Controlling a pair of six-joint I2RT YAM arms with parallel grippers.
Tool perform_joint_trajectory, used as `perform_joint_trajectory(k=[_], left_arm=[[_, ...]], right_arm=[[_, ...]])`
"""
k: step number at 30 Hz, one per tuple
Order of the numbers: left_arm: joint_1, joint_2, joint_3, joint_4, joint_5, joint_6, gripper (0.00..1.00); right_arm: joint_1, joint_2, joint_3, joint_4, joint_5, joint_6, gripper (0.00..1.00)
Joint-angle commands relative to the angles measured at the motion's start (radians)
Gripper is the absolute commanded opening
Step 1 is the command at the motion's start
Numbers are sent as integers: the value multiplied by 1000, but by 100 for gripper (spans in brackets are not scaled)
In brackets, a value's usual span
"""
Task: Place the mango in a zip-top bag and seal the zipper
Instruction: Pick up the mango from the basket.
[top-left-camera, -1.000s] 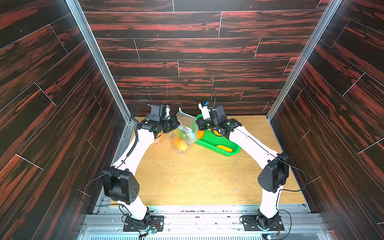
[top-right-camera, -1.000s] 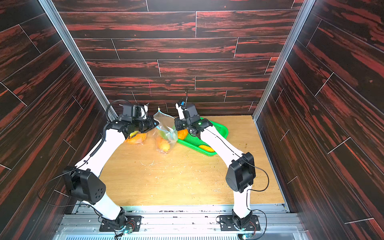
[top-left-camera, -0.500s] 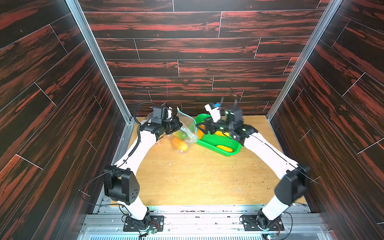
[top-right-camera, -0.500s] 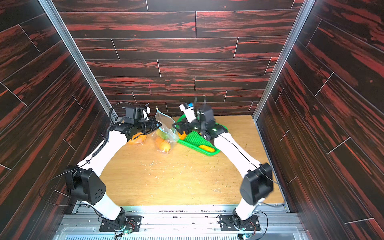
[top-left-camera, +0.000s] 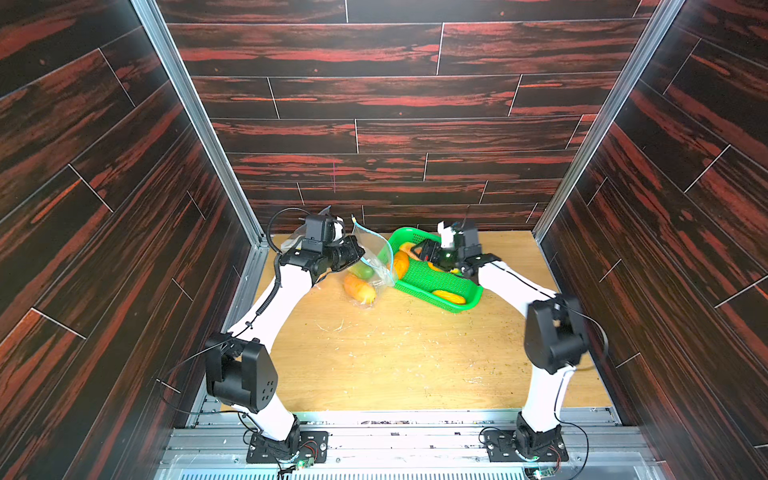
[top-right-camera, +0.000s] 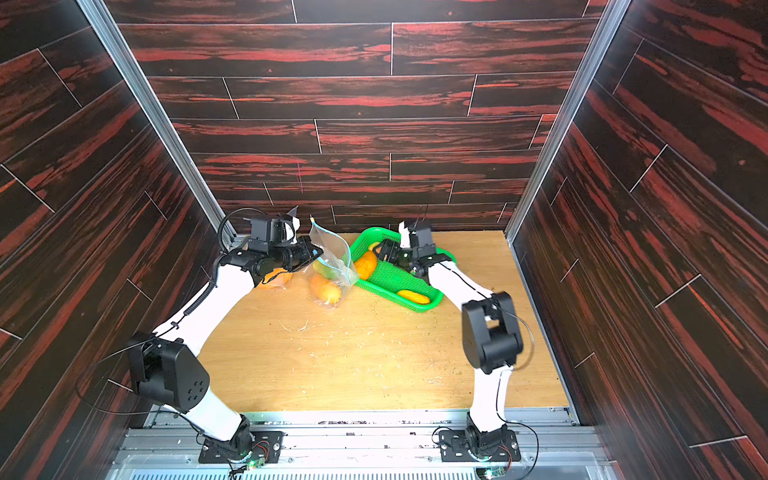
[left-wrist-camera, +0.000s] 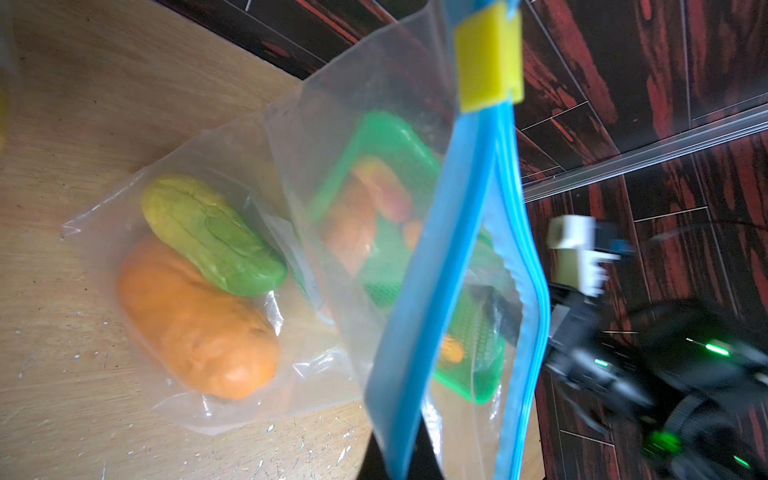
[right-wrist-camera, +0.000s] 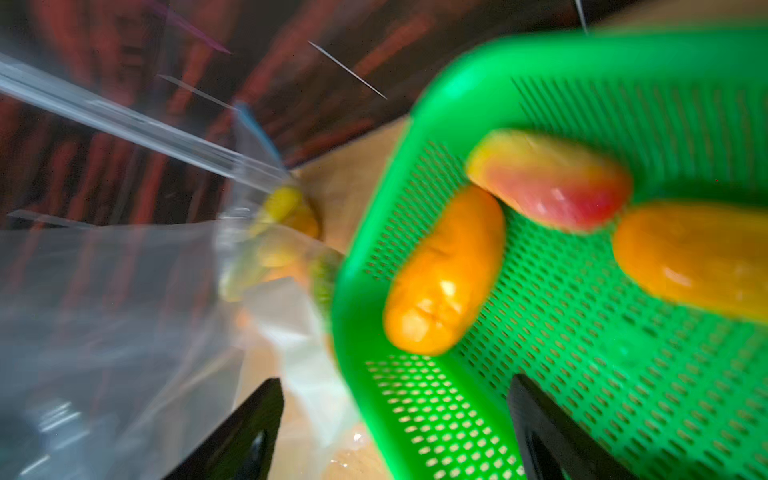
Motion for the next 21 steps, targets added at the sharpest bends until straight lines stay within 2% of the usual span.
perform_joint_trajectory(k=[1,10,13,21], left_arm=[[-2,-46,-17,12,-2,-1,0],[-1,-42,-16,7,1,3,0],[-1,-37,-20,11,0,-9,0],[-1,-37,-18,4,4,-15,0]], right_arm=[[7,72,75,-32,1,130,87],[20,287,232,-2,-64,202,87],[21,343,260,72,-134,256,87],[26,475,386,99,-125,325,86]])
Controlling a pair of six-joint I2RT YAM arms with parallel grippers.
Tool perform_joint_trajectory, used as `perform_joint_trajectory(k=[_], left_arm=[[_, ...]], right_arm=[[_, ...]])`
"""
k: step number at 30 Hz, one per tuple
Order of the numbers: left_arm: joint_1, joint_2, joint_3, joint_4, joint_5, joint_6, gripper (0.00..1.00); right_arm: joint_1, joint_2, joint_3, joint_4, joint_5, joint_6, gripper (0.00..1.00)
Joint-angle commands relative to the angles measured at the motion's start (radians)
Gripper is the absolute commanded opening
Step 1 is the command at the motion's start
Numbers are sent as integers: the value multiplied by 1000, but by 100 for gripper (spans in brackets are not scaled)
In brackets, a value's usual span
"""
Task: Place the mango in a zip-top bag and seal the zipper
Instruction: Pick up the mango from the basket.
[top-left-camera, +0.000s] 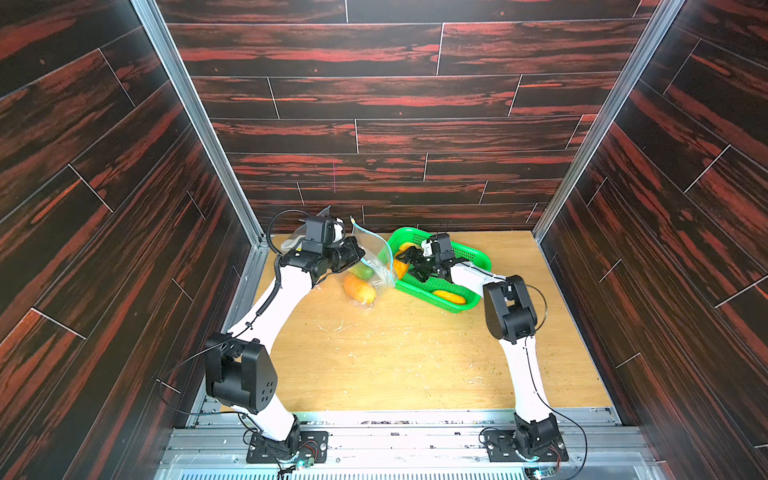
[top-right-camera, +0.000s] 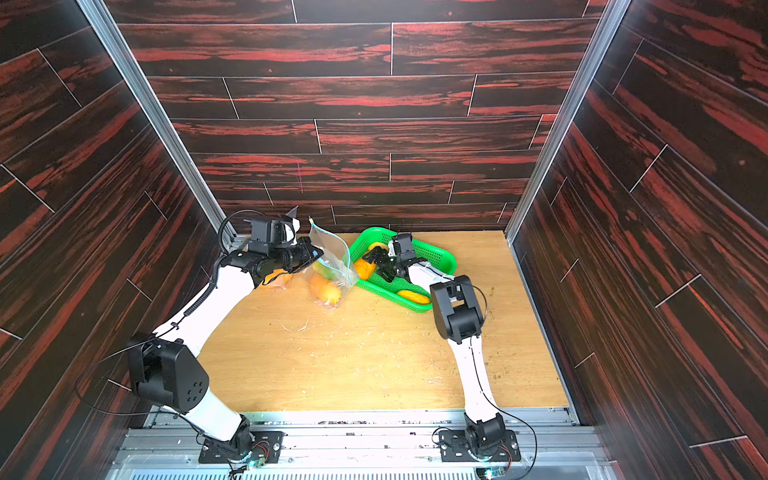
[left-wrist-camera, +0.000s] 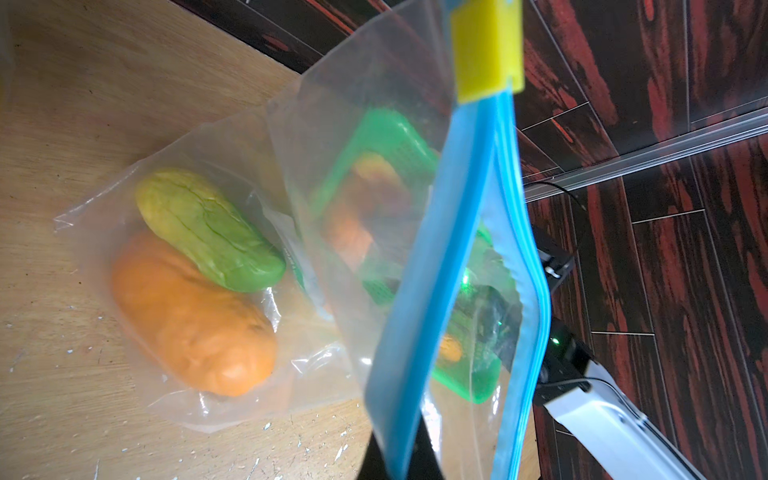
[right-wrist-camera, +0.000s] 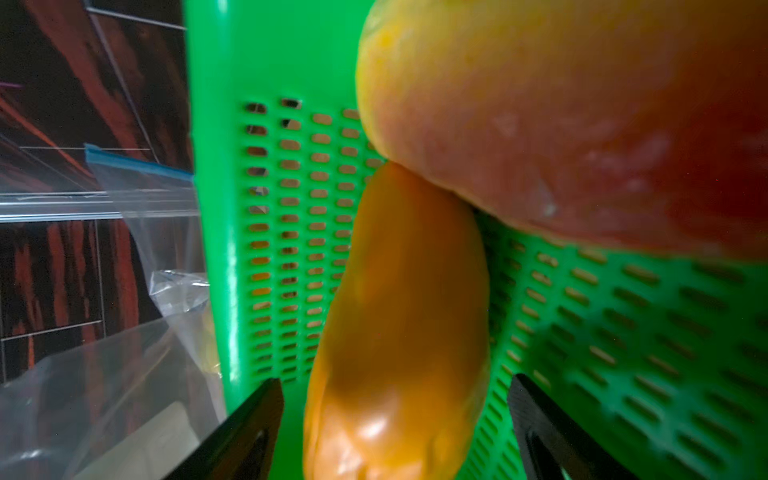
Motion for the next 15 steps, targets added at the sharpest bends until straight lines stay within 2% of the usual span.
perform_joint_trajectory(k=[1,4,8,15], left_arm=[[-1,-37,-5,-11,0,4,0],[-1,-37,3,-18,-1,7,0],[-2,-36,6,-26,-3,7,0],[-1,-61,-10,-26,-8,0,0]], right_arm=[[6,49,58,15,-14,34,86],[8,68,74,38,-20,42,75],[8,34,15,137,-27,42,49],[9,-164,-212,298,76,-41,38]])
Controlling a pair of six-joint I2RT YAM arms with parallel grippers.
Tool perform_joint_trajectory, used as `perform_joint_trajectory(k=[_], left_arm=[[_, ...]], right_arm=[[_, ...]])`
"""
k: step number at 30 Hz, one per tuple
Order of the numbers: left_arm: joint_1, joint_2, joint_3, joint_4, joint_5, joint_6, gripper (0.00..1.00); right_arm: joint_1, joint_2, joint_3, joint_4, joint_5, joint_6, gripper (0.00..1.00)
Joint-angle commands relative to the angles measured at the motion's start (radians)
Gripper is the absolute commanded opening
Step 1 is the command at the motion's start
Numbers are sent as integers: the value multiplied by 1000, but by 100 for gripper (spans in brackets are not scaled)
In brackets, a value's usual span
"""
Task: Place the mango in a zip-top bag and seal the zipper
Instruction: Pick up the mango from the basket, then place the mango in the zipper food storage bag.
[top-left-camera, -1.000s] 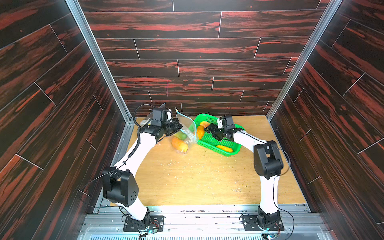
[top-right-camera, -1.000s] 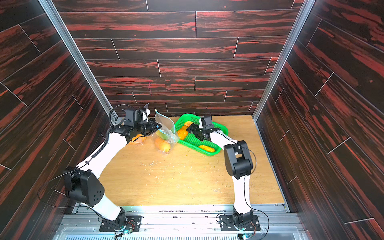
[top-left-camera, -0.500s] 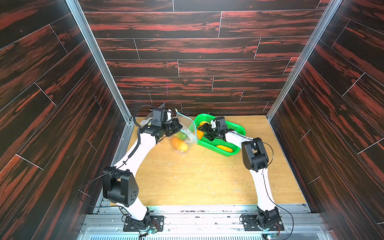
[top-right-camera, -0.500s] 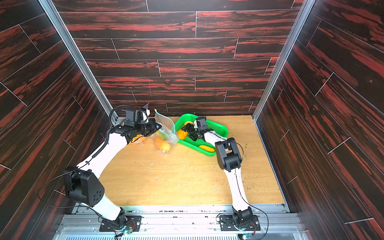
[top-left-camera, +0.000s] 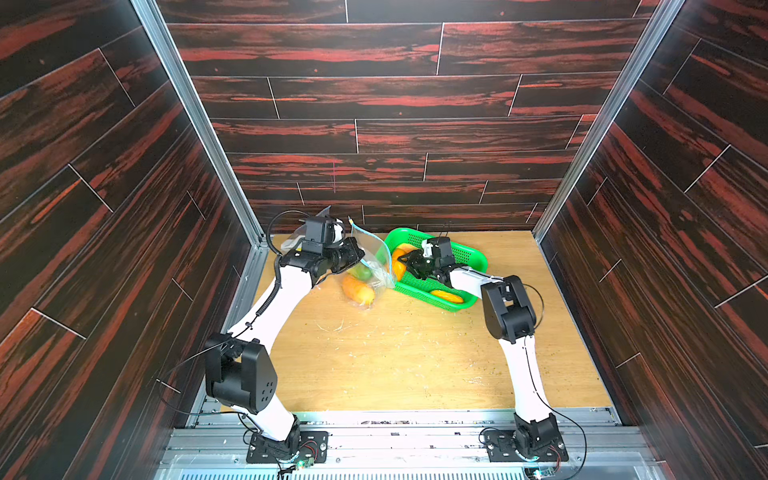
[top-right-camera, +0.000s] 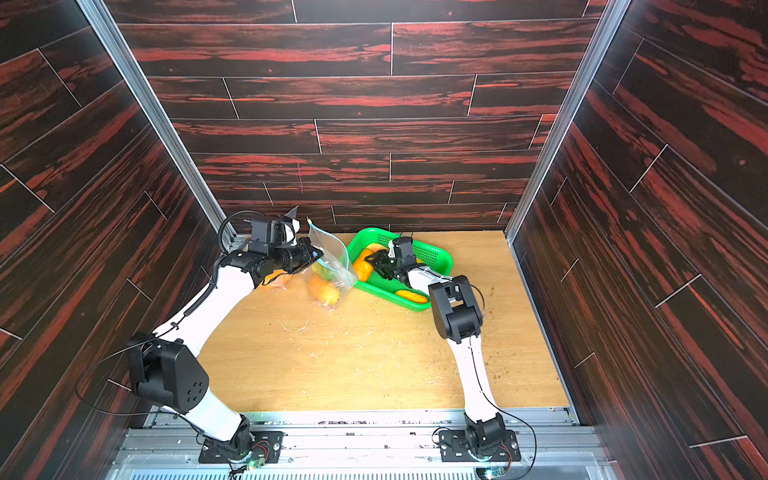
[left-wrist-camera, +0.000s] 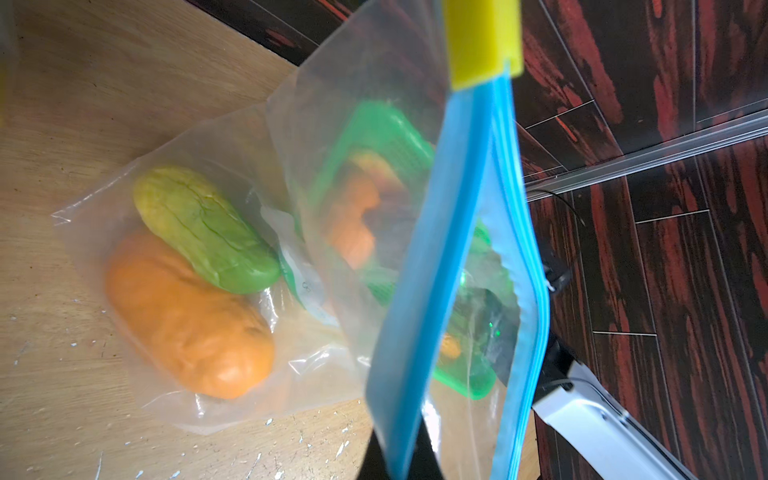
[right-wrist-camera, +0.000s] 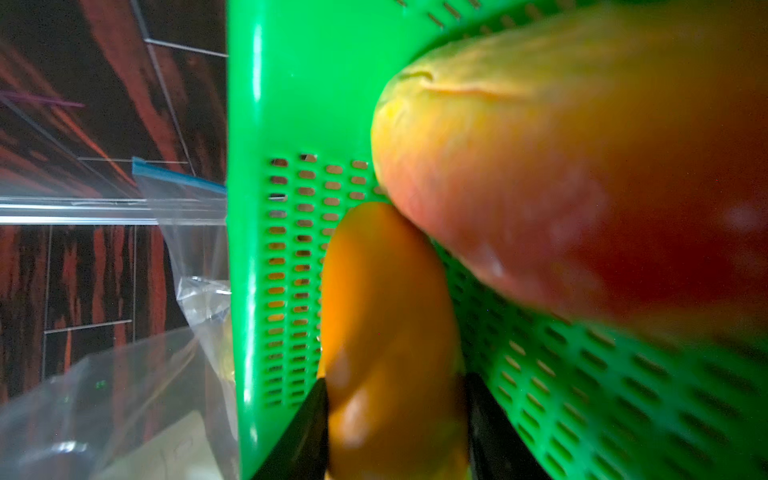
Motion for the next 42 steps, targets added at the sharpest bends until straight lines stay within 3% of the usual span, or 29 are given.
perform_joint_trajectory(k=[1,6,12,17,21,25,35,42], left_arm=[[-1,-59,-9,-12,-9,2,0],[1,-63,-13,-16,-20,0,0],[2,-59,-10,-17,-21,-10,0],[2,-51,-3,-9,-14,-23,0],[2,-49,-1,-4,-11,-31,0],[2,-55,3,-2,-5,-41,0],[2,-86,2,16,30,-57,0],[4,-98,49,-7,30,-49,0]], right_arm=[[8,-108,-63,107,54,-62,38],[8,-188,-145,159,69,-82,31],[14,-417,-390,413,132,-153,24],[77,-657,-543,513,235,-355,22],[165,-766,-592,576,276,-516,22],[248,-760,-554,578,317,-668,22],[259,-591,-401,496,307,-756,25],[259,-556,-337,391,283,-836,53]])
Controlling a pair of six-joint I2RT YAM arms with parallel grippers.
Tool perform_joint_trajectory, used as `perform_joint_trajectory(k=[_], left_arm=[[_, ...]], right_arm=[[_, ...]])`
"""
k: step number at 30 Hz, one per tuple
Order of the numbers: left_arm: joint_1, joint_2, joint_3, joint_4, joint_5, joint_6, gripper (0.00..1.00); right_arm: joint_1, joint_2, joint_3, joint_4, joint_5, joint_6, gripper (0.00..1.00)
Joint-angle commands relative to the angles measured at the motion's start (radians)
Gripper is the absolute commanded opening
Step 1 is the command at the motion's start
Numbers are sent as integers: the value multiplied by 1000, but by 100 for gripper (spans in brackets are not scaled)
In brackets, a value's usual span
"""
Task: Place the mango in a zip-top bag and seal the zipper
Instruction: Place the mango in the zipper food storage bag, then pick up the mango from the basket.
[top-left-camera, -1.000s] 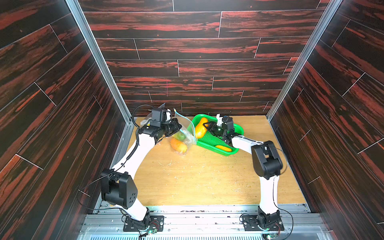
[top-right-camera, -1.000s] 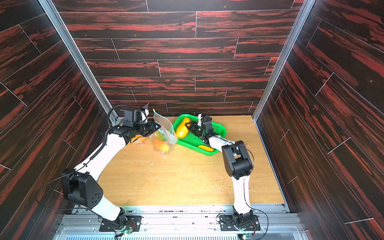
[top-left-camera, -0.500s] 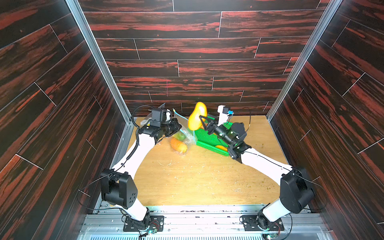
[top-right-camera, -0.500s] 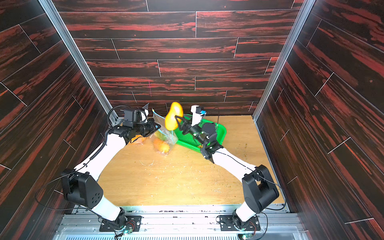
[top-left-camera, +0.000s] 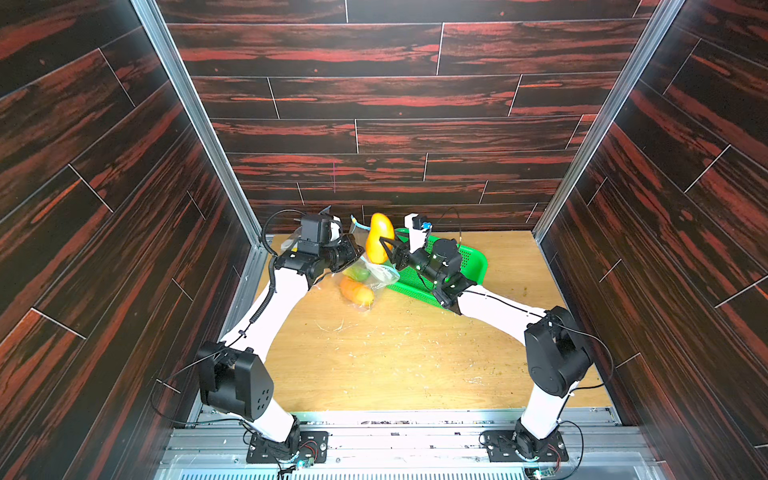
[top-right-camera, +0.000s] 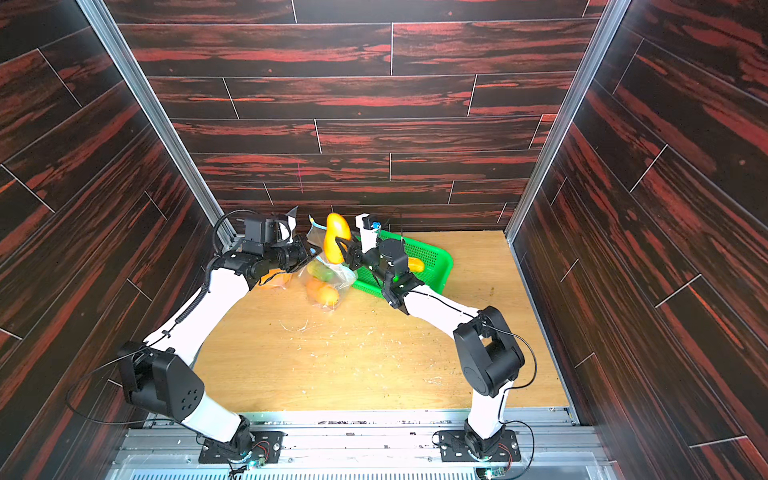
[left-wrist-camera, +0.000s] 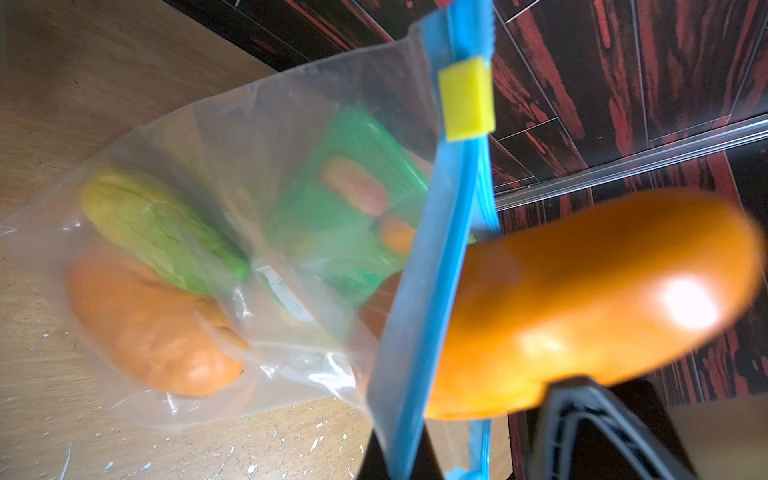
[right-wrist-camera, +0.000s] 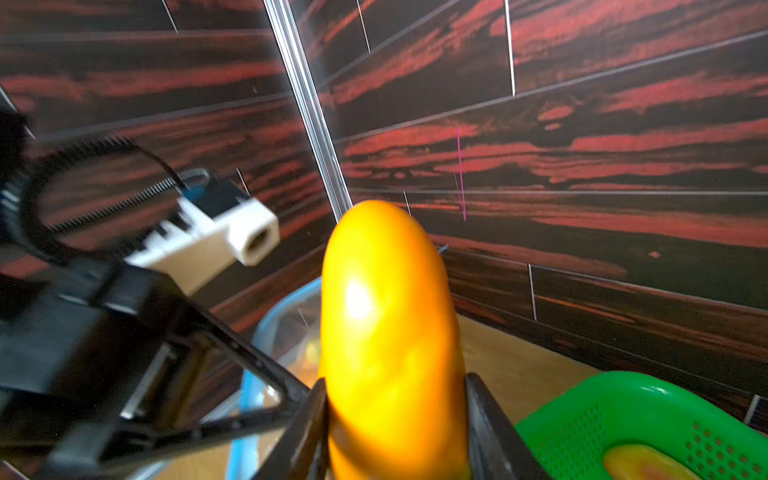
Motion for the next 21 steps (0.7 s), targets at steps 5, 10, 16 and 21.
perform_joint_trajectory(k=[5,10,16,21], left_arm=[[10,-58,46,-16,10,13,0],[19,-64,66,-35,8,23,0],[25,-81,72,-41,8,33,0],[27,-85,56,-39,3,39,0]], right_arm=[[-2,-15,87,-120,-53,-69,70],[-8,-53,95,-157,-85,-53,75],[-65,-184,-5,-187,9,47,76],[-191,-178,-24,-441,56,90,76]])
